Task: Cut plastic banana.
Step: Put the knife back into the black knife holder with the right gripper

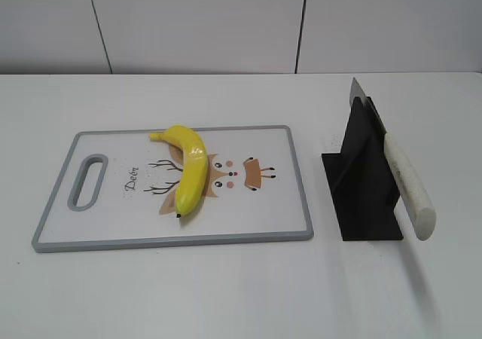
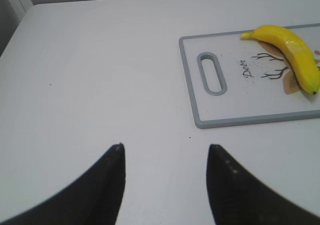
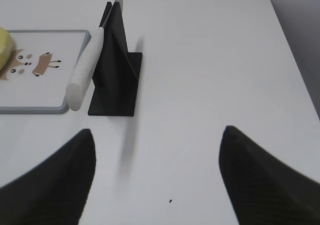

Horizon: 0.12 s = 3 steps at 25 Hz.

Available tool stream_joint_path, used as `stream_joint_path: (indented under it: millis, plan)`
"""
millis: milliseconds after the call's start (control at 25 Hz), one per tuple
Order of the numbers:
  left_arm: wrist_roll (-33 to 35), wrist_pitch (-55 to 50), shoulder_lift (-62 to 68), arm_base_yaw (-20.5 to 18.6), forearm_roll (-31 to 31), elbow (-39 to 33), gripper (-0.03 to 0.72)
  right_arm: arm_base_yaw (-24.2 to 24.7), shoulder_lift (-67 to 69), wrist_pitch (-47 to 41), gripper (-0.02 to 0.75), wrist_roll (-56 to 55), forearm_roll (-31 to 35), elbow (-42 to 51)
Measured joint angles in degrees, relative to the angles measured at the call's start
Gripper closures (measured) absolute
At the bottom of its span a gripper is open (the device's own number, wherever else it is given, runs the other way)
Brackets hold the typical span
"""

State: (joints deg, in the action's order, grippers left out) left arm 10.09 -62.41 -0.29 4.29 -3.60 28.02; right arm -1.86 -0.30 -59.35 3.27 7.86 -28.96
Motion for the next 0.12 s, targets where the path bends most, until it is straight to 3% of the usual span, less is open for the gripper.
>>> stream_joint_path:
  millis: [120]
  plan:
    - [0.0,0.0,0.0,0.0,0.0,0.0,0.199,0.0,0.0,0.0,0.147,0.0,0.0,0.0]
